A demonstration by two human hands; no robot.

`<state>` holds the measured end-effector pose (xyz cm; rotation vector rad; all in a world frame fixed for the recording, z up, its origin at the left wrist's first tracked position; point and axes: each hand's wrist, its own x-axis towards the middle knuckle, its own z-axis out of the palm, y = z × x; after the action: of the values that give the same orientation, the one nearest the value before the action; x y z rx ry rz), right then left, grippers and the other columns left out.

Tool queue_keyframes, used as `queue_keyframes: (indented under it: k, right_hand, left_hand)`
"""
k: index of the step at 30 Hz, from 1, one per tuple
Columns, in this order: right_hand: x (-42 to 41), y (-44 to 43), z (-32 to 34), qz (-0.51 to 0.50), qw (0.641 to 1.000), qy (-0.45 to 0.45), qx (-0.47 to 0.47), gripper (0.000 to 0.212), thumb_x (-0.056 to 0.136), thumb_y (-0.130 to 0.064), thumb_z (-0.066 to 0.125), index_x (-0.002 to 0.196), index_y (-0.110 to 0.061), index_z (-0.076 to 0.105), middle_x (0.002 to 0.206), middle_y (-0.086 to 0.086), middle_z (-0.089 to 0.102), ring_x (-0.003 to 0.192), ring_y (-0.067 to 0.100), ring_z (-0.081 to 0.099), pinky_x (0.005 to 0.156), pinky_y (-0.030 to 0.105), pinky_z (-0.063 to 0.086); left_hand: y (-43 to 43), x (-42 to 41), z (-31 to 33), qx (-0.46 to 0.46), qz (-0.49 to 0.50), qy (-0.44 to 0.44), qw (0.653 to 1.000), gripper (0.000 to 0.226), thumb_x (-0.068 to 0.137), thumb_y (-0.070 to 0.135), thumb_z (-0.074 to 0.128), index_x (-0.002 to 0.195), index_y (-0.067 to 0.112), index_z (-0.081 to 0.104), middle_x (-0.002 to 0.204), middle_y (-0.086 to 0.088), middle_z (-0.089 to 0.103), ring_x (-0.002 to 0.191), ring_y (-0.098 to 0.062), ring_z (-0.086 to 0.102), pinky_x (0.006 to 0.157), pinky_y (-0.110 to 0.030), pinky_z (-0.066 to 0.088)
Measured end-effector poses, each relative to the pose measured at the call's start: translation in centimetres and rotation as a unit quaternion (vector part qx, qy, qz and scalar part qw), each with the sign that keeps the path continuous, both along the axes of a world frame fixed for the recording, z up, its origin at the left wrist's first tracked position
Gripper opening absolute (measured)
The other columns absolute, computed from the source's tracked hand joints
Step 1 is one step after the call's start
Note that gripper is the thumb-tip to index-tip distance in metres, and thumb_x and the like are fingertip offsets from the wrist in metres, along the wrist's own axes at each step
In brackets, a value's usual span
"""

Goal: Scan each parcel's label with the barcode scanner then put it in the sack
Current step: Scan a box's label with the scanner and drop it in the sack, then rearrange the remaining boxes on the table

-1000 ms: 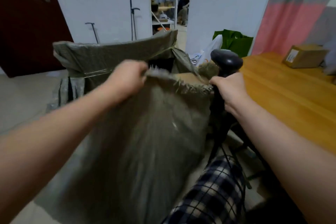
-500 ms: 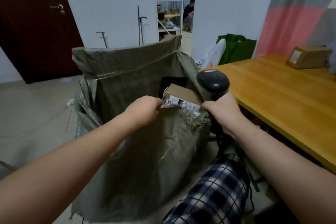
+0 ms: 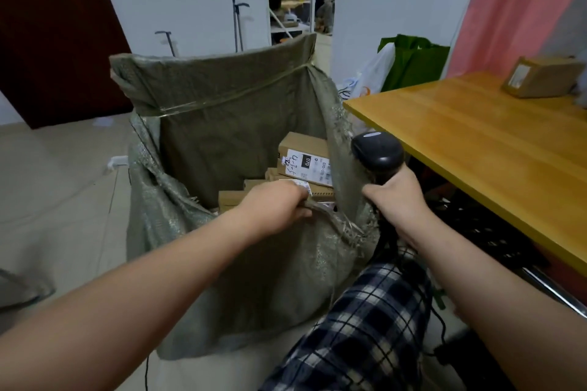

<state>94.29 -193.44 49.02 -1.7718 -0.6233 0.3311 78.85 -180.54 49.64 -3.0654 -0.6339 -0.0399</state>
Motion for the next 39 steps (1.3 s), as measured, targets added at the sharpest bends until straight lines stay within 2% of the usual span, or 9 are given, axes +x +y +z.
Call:
queue_keyframes:
  k: [3, 7, 14, 18, 22, 25, 29, 34, 39]
  right_hand:
    - [1.1, -1.3, -1.2, -0.040, 0.998, -0.007, -0.048, 0.054, 0.075, -0.005, 0.073, 0.125, -0.012, 0.055, 0.103, 0.006, 0.066, 0.090, 0.020, 0.063, 0.074, 0.028, 0.047]
    - [1.8, -3.5, -1.0, -0.061, 0.996, 0.066, 0.003, 0.036, 0.086, -0.010, 0.068, 0.120, -0.006, 0.055, 0.078, 0.006, 0.063, 0.047, 0.010, 0.056, 0.044, 0.021, 0.046]
    - [4.5, -10.8, 2.3, -0.146, 0.985, 0.078, 0.037, 0.028, 0.087, -0.016, 0.066, 0.110, -0.002, 0.058, 0.078, 0.010, 0.062, 0.048, 0.013, 0.057, 0.046, 0.023, 0.047]
    - [6.9, -17.3, 5.1, -0.222, 0.969, 0.086, 0.074, 0.008, 0.089, -0.013, 0.064, 0.093, -0.007, 0.060, 0.080, 0.012, 0.059, 0.053, 0.017, 0.056, 0.053, 0.026, 0.049]
    - [8.9, -23.8, 6.8, -0.287, 0.948, 0.094, 0.102, 0.024, 0.090, -0.017, 0.065, 0.112, -0.010, 0.057, 0.081, 0.012, 0.063, 0.060, 0.019, 0.062, 0.056, 0.026, 0.054]
    - [10.4, -27.8, 7.3, -0.334, 0.924, 0.121, 0.140, 0.024, 0.089, -0.026, 0.068, 0.109, -0.019, 0.056, 0.080, 0.014, 0.067, 0.063, 0.021, 0.067, 0.058, 0.028, 0.058]
    - [12.9, -33.0, 6.6, -0.449, 0.873, 0.165, 0.099, 0.040, 0.080, -0.038, 0.076, 0.103, -0.010, 0.057, 0.092, 0.009, 0.065, 0.083, 0.023, 0.063, 0.082, 0.040, 0.055]
    - [16.6, -35.8, 4.8, -0.477, 0.852, 0.199, 0.082, 0.062, 0.074, -0.046, 0.080, 0.114, -0.004, 0.056, 0.097, 0.007, 0.062, 0.085, 0.022, 0.060, 0.076, 0.036, 0.050]
    - [24.1, -35.1, 3.9, -0.455, 0.877, 0.143, 0.056, 0.048, 0.082, -0.041, 0.074, 0.109, -0.015, 0.044, 0.099, 0.001, 0.055, 0.076, 0.010, 0.054, 0.059, 0.024, 0.043]
  left_hand:
    - [-0.6, 0.6, -0.7, 0.019, -0.030, -0.006, 0.999, 0.032, 0.096, 0.045, 0.049, 0.106, 0.015, 0.055, 0.111, -0.007, 0.058, 0.103, -0.026, 0.057, 0.072, -0.033, 0.041]
    - [-2.1, 2.9, -0.3, 0.012, -0.067, -0.057, 0.996, 0.038, 0.096, 0.047, 0.047, 0.112, 0.014, 0.054, 0.111, -0.008, 0.056, 0.104, -0.027, 0.055, 0.077, -0.035, 0.045]
    - [-7.4, 11.9, 2.7, 0.013, -0.180, -0.112, 0.977, 0.033, 0.098, 0.044, 0.045, 0.110, 0.015, 0.055, 0.107, -0.007, 0.056, 0.103, -0.027, 0.054, 0.074, -0.036, 0.042]
    - [-11.7, 17.6, 4.6, -0.009, -0.265, -0.121, 0.957, 0.032, 0.099, 0.043, 0.043, 0.111, 0.016, 0.055, 0.106, -0.005, 0.056, 0.099, -0.026, 0.054, 0.073, -0.035, 0.043]
    - [-16.3, 23.0, 5.7, -0.031, -0.320, -0.125, 0.939, 0.032, 0.099, 0.044, 0.044, 0.113, 0.018, 0.055, 0.108, -0.003, 0.057, 0.102, -0.025, 0.054, 0.075, -0.034, 0.044]
    - [-19.4, 26.2, 6.0, -0.039, -0.357, -0.123, 0.925, 0.032, 0.098, 0.044, 0.044, 0.113, 0.018, 0.056, 0.109, -0.004, 0.057, 0.104, -0.026, 0.054, 0.078, -0.035, 0.045]
    - [-23.0, 29.1, 5.3, -0.041, -0.394, -0.120, 0.910, 0.032, 0.098, 0.043, 0.045, 0.114, 0.017, 0.056, 0.112, -0.005, 0.059, 0.105, -0.026, 0.054, 0.074, -0.032, 0.040]
    - [-26.8, 33.2, 4.1, -0.060, -0.418, -0.089, 0.902, 0.033, 0.099, 0.042, 0.044, 0.117, 0.016, 0.055, 0.114, -0.007, 0.058, 0.105, -0.027, 0.054, 0.075, -0.033, 0.039]
    - [-28.6, 39.9, 3.5, -0.068, -0.399, -0.066, 0.912, 0.033, 0.099, 0.042, 0.043, 0.118, 0.017, 0.054, 0.113, -0.005, 0.056, 0.102, -0.024, 0.053, 0.074, -0.033, 0.043]
